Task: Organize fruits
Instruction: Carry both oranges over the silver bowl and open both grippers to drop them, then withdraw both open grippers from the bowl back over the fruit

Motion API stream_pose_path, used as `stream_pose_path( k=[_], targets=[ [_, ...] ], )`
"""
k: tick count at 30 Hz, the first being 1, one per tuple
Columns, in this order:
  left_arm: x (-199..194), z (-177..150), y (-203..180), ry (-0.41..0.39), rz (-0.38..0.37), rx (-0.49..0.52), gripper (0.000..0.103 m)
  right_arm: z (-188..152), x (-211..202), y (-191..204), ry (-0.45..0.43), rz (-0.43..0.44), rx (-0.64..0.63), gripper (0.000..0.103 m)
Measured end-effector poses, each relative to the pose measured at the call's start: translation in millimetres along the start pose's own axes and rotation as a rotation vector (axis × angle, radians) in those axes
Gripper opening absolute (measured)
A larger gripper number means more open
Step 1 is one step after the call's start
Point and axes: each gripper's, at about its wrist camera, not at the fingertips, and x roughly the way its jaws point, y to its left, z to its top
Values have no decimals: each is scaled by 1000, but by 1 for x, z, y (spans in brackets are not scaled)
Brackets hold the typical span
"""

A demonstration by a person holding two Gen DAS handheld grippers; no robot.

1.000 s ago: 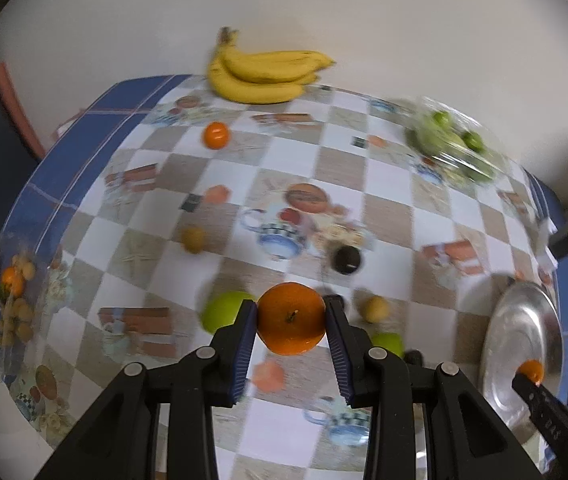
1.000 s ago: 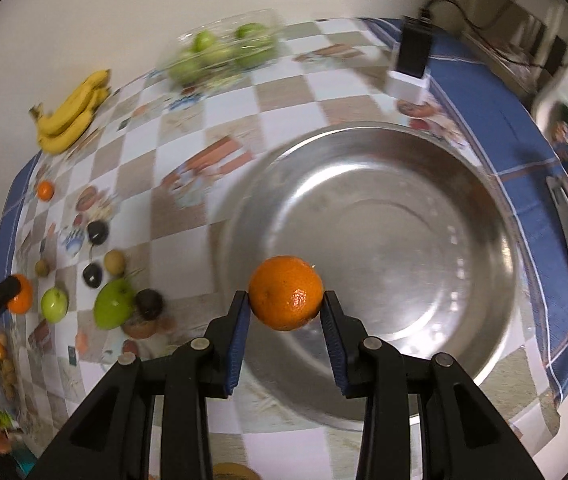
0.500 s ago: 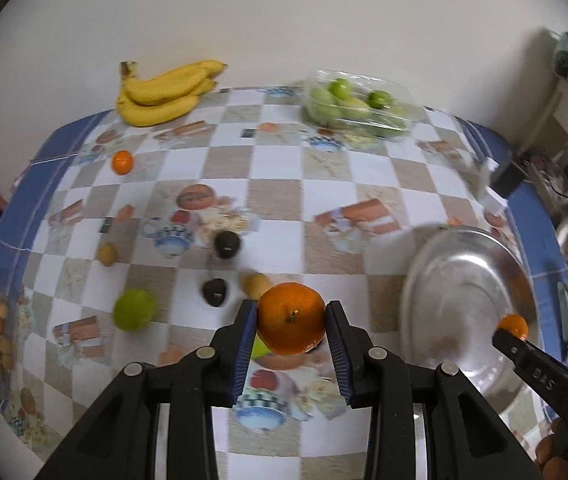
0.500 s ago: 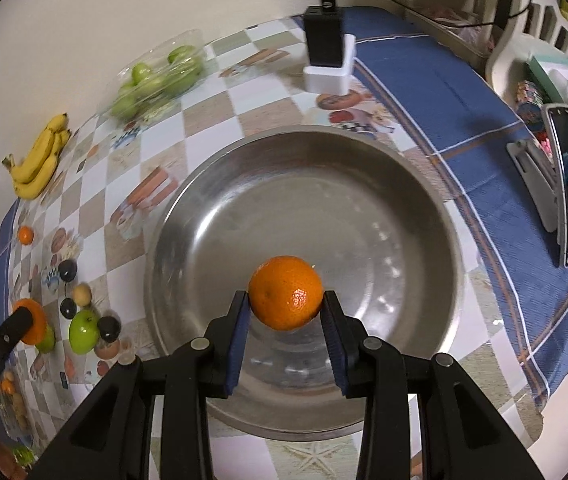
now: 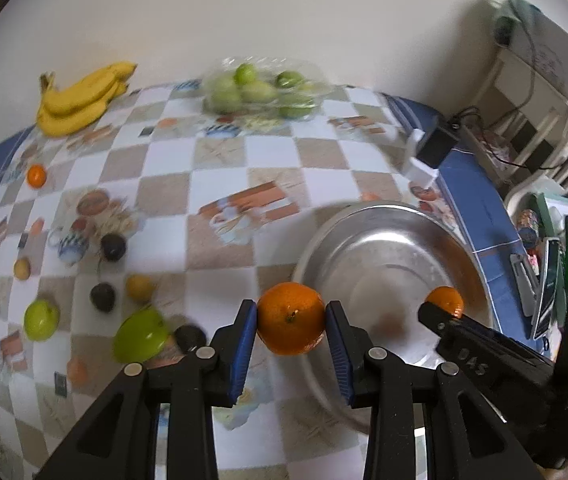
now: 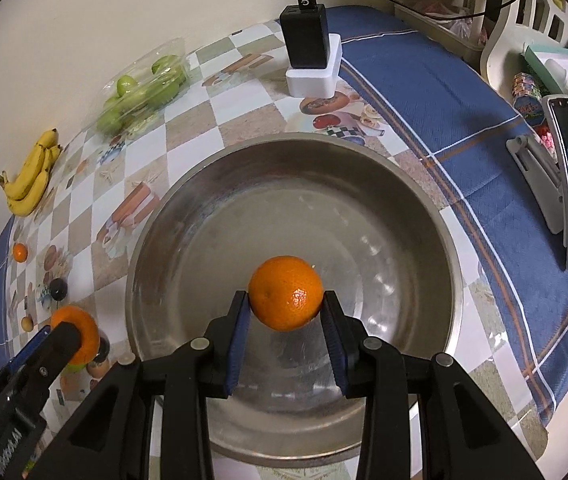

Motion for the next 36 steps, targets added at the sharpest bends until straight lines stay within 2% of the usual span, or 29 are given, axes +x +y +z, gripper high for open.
stream_pose_path(
  k=[5, 9, 10, 15, 29, 33, 36],
  targets=[
    [10, 0, -18, -28, -22, 51, 38, 3, 5, -5, -21, -10, 12, 38],
    [21, -4, -30, -31, -12, 88, 38, 5, 6, -10, -48, -43, 42, 38],
    [25, -5, -32, -27, -14, 93, 38, 6, 6, -11, -41, -25, 42, 38],
    [37, -7, -33, 6, -18, 88, 38, 6, 12, -17, -18, -46, 64, 38],
    [40, -8, -30, 27, -39, 76, 39, 2, 19, -21, 19, -70, 88, 39],
    [34, -5, -30, 11, -46, 77, 45, 4, 15, -20, 7, -70, 85, 46],
    [28, -2, -28, 1, -47, 71, 45, 4, 9, -19, -5, -69, 84, 46]
  ],
)
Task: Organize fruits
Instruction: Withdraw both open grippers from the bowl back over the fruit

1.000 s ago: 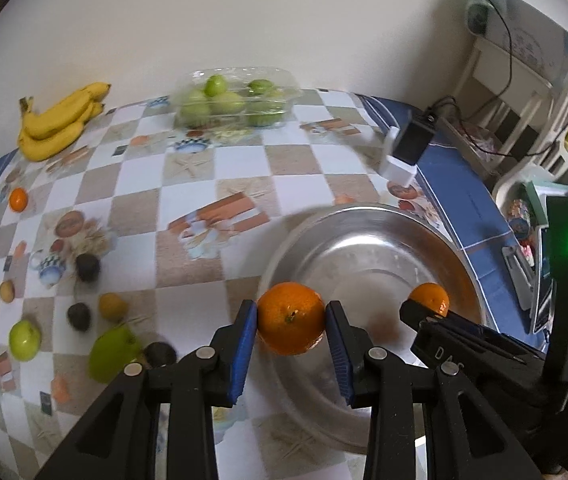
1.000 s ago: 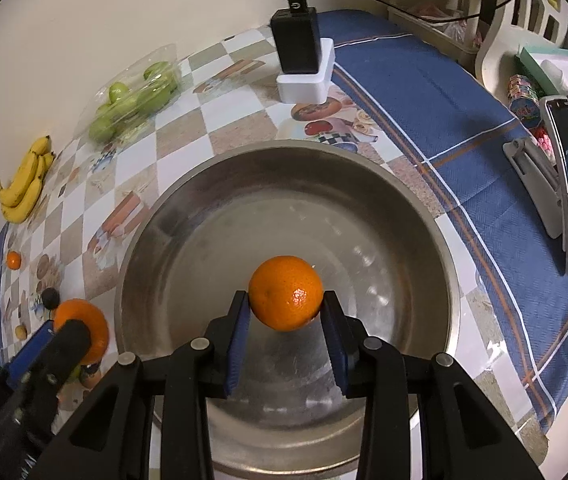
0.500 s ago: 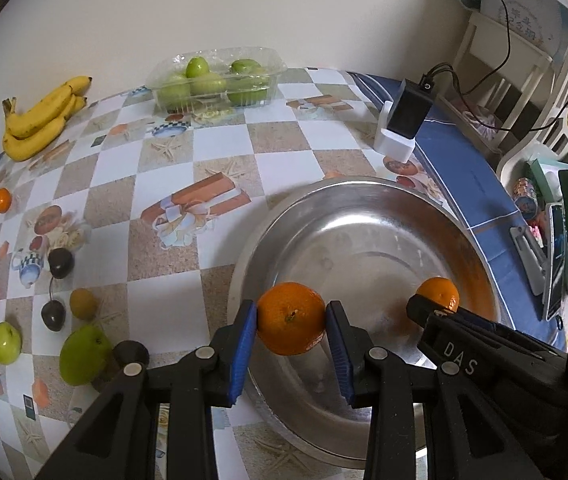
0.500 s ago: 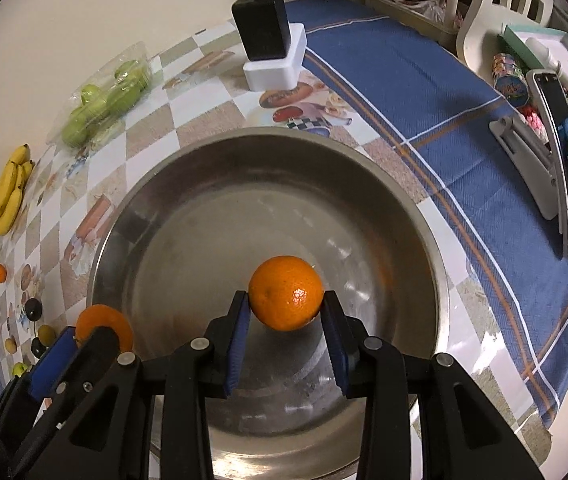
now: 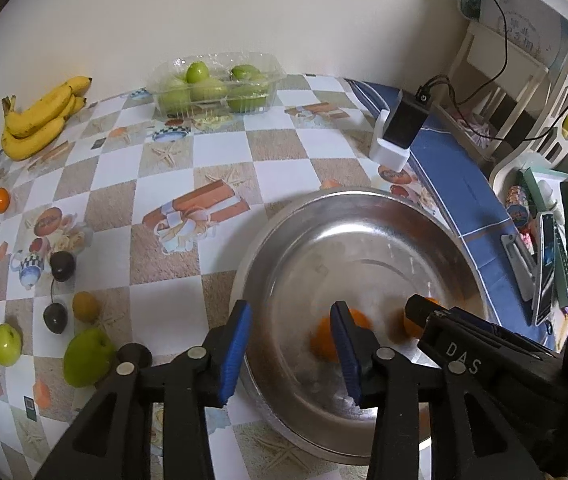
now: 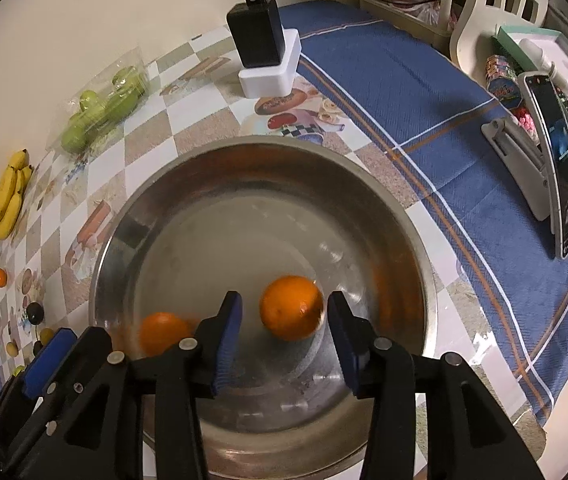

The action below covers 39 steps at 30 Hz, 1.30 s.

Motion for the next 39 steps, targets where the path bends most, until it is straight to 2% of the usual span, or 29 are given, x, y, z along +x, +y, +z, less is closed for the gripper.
stream_pose_path(
  k=[3, 6, 12, 14, 20, 22, 23, 26, 28, 31, 33, 36, 39],
  targets=[
    [-5, 3, 3, -9, 11, -9, 45, 1, -7, 0, -19, 2, 1, 46],
    [-10, 5, 9, -6, 56, -25, 46, 2, -14, 2, -33, 5, -4, 46],
    [-10, 3, 32, 66, 227, -88, 48, -2, -18, 10, -28, 1, -38, 46],
    [-9, 0, 43, 90, 253, -128, 49, -3, -17, 13, -22, -1, -52, 46],
    [-8, -5, 69, 119, 299, -208, 62, -7, -14, 23, -11, -10, -96, 46],
    [-7, -6, 73, 130, 315, -222, 77, -8, -13, 24, -8, -16, -106, 54],
    [-5, -6, 75, 139, 330, -222, 80, -8, -12, 25, -6, -19, -111, 58],
    [0, -11, 78, 166, 369, -215, 86, -10, -9, 29, 3, -27, -131, 62],
    [5, -14, 82, 187, 376, -228, 94, -11, -6, 30, 10, -34, -142, 69],
    [9, -17, 88, 204, 377, -249, 98, -12, -4, 33, 13, -38, -157, 74],
    [10, -18, 90, 211, 385, -255, 103, -12, -3, 34, 7, -42, -168, 82],
    [12, -19, 92, 215, 393, -249, 103, -13, -3, 36, 4, -42, -182, 88],
    [12, -19, 93, 217, 394, -242, 103, -13, -2, 37, -2, -39, -195, 89]
  ],
)
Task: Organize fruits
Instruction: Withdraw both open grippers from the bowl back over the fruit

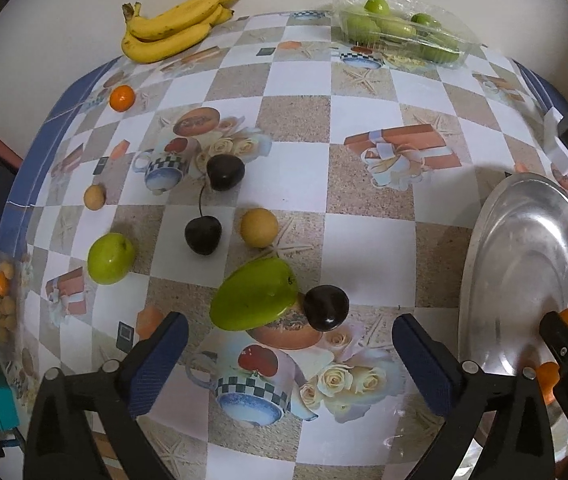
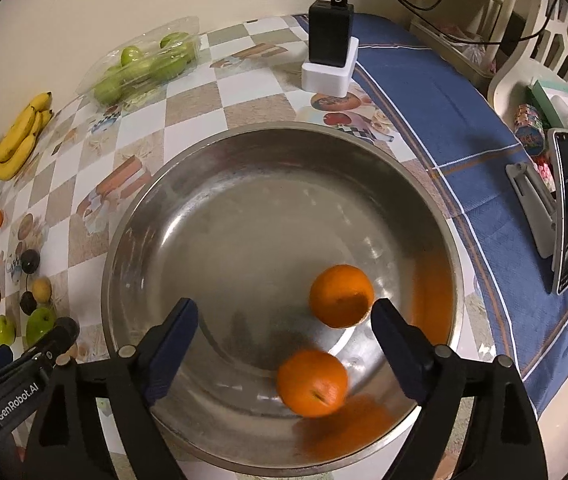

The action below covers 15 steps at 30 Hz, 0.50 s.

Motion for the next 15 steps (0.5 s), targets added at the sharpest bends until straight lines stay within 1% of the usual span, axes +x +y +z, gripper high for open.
stream_pose_path(
  k=[1, 2, 3, 8, 12, 15],
  targets=[
    [0, 0, 0, -3, 2, 3, 103, 0, 0, 1, -2, -2, -5, 91],
    [0, 0, 0, -6, 3, 5, 103, 0, 0, 1, -5, -5, -8, 99],
    [0, 0, 0, -9, 4, 7, 103, 0, 0, 1, -9, -10, -9, 103],
    [-3, 2, 3, -38, 7, 10, 103, 1, -4, 0, -27, 22, 0, 103],
    [-5, 4, 7, -60, 26, 7, 103, 1, -6, 2, -45, 37, -13, 103],
    [-8, 4, 11, -98, 32, 14, 103, 1, -8, 3, -58, 56, -19, 103]
  ],
)
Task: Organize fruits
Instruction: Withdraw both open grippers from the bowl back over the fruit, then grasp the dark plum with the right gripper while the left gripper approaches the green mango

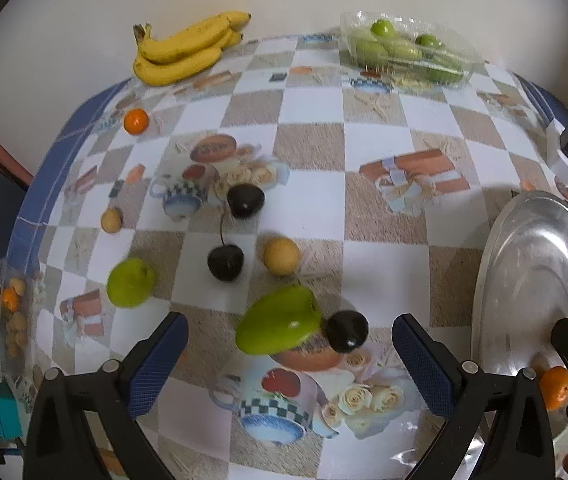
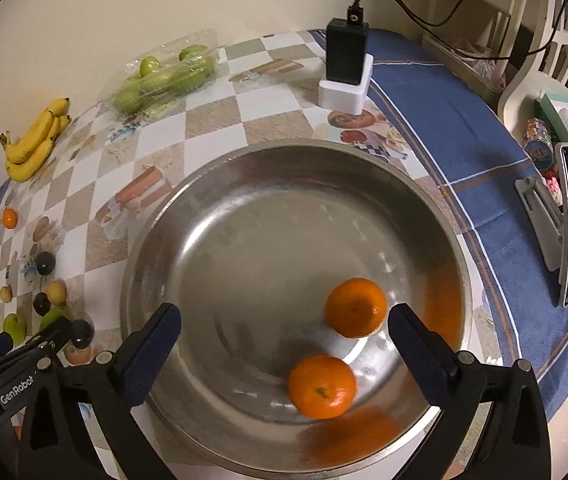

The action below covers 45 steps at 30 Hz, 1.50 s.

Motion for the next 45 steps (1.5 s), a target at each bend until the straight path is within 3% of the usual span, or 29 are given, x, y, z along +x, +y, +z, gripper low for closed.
stream_pose_path(
  k=[15, 31, 45],
  targets=[
    [0, 9, 56, -6, -6, -109, 103, -2, -5, 25, -11, 49, -55, 103],
    [8, 9, 142, -9, 53, -240, 103, -18, -5, 97, -6, 64, -229, 103],
    [16, 3, 192, 4, 50, -347, 103, -32, -4, 156, 16, 186, -283, 103]
  ],
)
